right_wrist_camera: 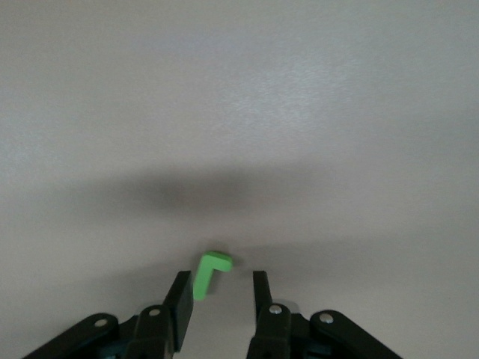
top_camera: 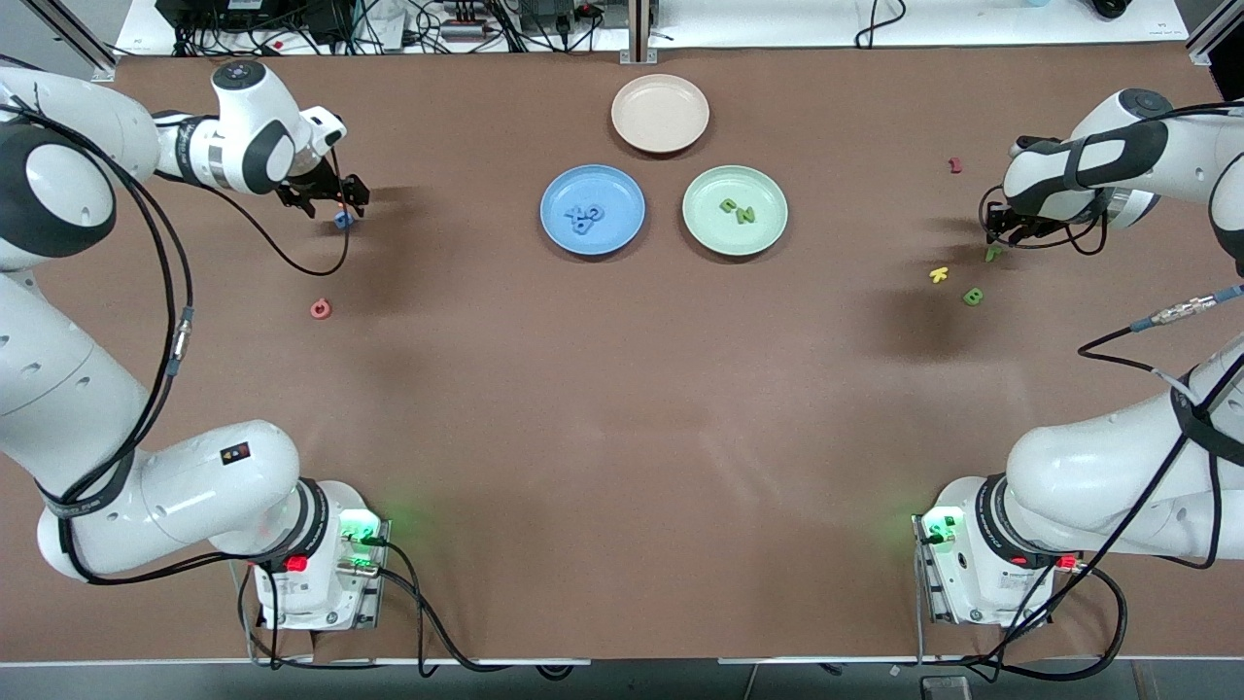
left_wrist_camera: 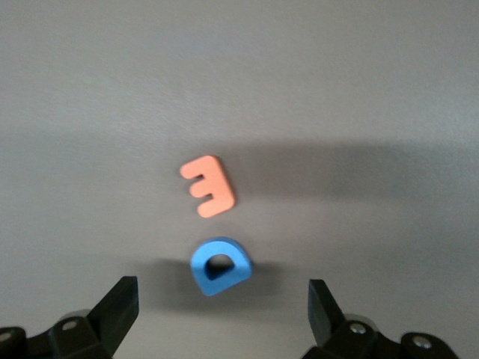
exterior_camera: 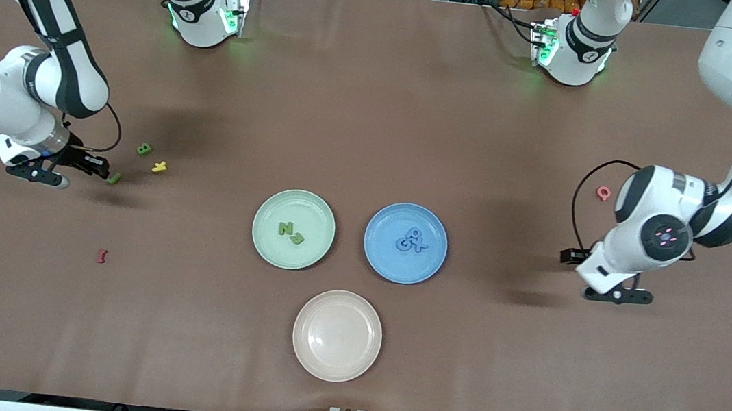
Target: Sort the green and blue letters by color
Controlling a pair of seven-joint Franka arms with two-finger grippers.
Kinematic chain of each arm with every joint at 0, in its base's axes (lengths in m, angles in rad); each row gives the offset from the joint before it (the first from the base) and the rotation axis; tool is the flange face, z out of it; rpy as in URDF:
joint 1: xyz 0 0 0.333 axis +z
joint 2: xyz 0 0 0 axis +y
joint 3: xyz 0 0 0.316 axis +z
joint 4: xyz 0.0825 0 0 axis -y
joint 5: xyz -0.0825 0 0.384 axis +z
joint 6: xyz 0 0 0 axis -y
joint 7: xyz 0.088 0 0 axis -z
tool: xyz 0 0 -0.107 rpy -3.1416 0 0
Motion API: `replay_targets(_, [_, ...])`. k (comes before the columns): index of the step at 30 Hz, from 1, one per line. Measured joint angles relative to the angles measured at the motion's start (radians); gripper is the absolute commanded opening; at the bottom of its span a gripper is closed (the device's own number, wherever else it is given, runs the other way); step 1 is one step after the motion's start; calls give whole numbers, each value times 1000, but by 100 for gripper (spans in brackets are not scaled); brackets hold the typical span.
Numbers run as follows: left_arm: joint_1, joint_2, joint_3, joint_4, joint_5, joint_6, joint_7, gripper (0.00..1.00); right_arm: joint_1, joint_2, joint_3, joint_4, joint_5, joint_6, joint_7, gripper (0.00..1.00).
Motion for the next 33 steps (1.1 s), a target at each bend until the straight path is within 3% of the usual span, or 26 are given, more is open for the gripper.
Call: replay_targets(33, [1,54,9,19,33,30,1,100,0,53,-4,0,0,65,1,41])
